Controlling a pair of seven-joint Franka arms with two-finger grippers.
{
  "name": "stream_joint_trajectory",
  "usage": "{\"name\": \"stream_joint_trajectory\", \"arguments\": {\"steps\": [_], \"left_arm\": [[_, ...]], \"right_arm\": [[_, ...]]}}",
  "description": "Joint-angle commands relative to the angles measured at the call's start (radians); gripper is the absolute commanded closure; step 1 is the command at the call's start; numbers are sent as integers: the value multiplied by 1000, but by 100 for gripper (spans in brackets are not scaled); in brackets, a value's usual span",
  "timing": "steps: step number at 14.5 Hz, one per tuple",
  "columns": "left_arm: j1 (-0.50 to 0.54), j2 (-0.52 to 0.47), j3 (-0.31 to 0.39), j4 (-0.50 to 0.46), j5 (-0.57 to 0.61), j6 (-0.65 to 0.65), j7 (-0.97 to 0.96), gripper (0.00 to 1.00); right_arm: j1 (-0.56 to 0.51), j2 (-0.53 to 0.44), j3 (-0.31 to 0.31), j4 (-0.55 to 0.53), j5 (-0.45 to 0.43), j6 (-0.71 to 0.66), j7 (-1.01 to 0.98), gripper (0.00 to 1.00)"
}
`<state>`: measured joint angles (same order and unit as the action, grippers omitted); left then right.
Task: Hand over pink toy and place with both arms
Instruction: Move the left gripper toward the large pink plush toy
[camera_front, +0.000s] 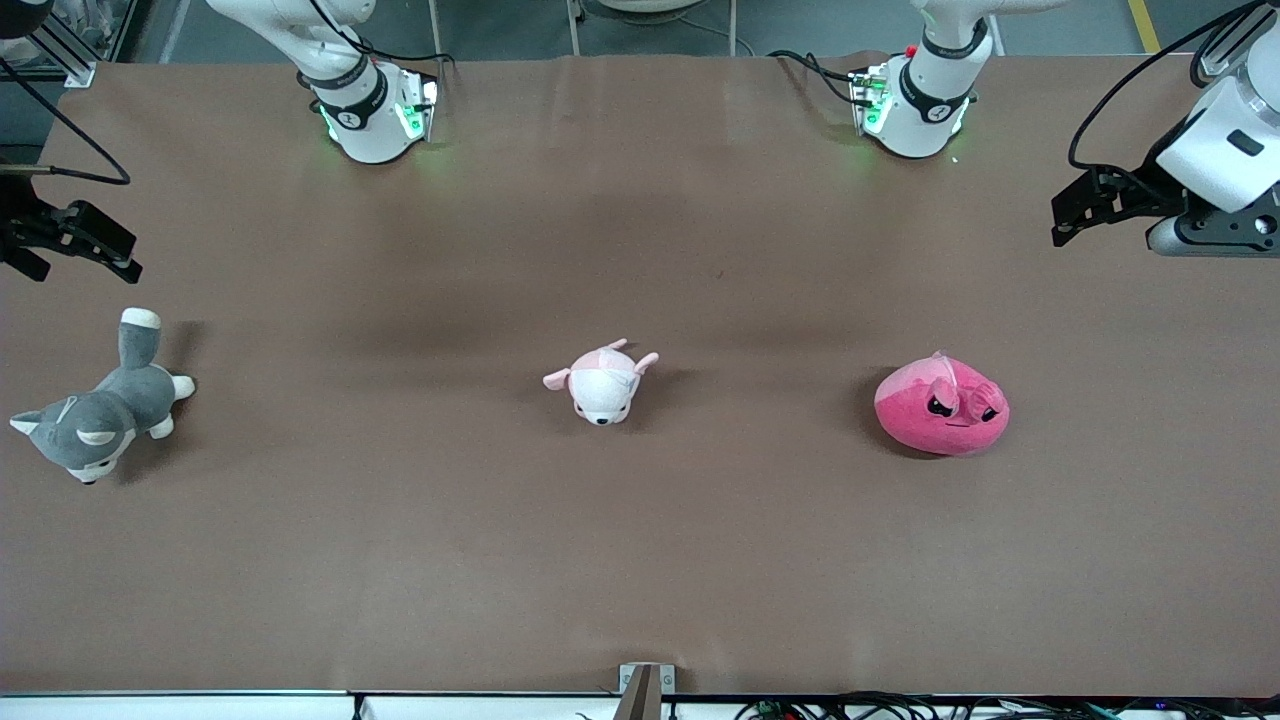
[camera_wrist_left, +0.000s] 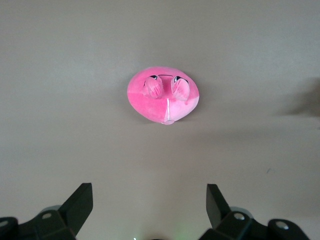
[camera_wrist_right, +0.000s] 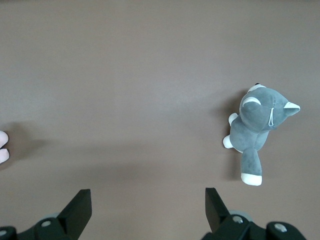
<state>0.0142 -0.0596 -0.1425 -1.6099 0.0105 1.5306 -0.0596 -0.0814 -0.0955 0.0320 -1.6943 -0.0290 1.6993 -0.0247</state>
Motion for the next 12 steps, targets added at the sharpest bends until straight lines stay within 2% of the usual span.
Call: {"name": "stream_joint_trajectory", "arguments": {"steps": [1,5,7,12], "left_arm": [[3,11,3,28,-11,-24,4,0],[4,20,3,40,-3,-23,12,0],[7,58,4,67,0,-23,17,0],[49,158,4,57,-6,6,1,0]], "right_arm": [[6,-3,0,2,-23,-1,-3,0],[6,-3,0,4,-23,-1,-3,0],[6,-3,0,4,-22,-1,-1,0],[6,-3,0,18,-14,2,0,0]]}}
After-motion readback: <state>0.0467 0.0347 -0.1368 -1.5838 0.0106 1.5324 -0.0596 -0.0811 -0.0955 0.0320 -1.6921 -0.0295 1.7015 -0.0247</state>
